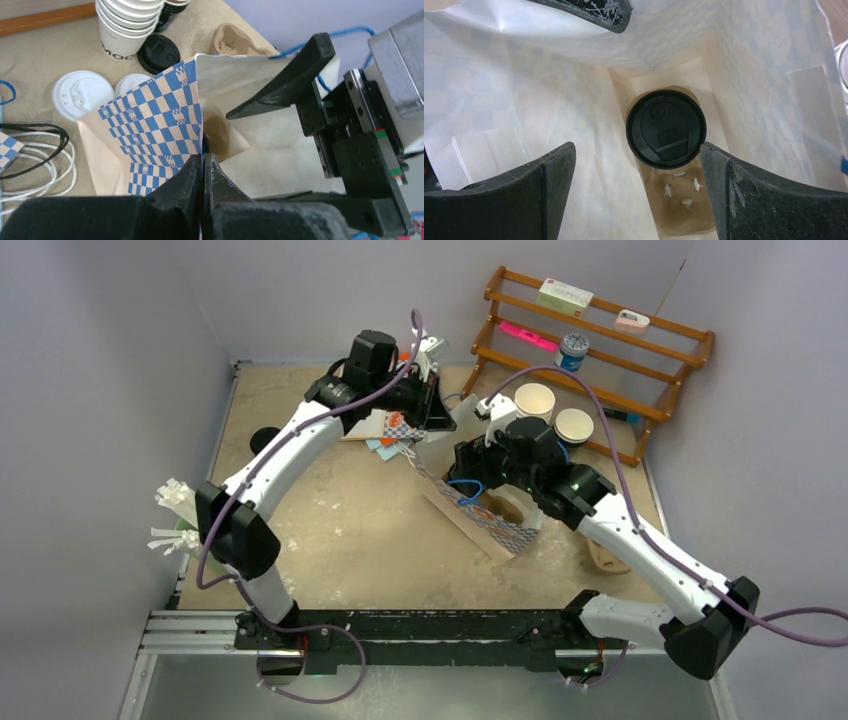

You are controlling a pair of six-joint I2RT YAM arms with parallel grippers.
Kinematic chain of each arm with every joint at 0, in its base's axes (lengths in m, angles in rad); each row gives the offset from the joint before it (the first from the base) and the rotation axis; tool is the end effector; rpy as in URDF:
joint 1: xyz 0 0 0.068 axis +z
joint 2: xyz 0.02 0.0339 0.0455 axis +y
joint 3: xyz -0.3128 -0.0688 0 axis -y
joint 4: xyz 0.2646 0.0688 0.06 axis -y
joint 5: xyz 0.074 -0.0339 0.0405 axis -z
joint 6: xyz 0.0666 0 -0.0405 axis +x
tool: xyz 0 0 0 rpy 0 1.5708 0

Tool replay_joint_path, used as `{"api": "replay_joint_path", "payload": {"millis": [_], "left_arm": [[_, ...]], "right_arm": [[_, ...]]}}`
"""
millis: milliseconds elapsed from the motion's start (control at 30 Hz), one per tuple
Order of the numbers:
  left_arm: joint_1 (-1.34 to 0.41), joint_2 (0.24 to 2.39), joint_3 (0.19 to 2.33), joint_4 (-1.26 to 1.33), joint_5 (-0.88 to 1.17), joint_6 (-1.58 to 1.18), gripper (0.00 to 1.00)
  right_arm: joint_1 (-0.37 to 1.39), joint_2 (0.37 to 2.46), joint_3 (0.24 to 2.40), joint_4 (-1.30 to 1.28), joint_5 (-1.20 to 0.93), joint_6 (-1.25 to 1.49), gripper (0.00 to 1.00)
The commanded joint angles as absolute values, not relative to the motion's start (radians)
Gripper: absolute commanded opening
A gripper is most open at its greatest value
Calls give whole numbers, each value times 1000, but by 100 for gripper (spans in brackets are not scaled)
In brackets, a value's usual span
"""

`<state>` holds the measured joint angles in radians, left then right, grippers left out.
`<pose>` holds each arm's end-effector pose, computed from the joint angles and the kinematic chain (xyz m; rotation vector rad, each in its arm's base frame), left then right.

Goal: Pack the takeout coffee

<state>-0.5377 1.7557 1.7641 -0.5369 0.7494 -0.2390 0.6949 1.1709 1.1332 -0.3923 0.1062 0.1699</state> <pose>0.3612 -0.2682 0.4213 0.7937 2.0378 -1.2402 0.2291 0.1818 0.3931 -0.4589 1.9739 0.4467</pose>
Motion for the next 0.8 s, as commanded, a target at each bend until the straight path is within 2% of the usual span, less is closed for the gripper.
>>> {"api": "replay_joint_path", "payload": {"millis": [0, 233, 567, 767], "left_arm": [[-559, 1647, 1717, -514, 726, -187, 0], [-541, 1591, 1654, -576, 633, -229, 0], [-450, 1509, 1601, -685, 469, -267, 0], [-332, 1428, 1587, -820, 318, -252, 0]], "right_arm": [[696, 1114, 1091, -352, -46, 139, 93], [696, 1108, 1137, -422, -115, 130, 91], [698, 1308, 1501, -410, -238, 182, 93], [698, 1342, 1617, -414, -198, 192, 94]]}}
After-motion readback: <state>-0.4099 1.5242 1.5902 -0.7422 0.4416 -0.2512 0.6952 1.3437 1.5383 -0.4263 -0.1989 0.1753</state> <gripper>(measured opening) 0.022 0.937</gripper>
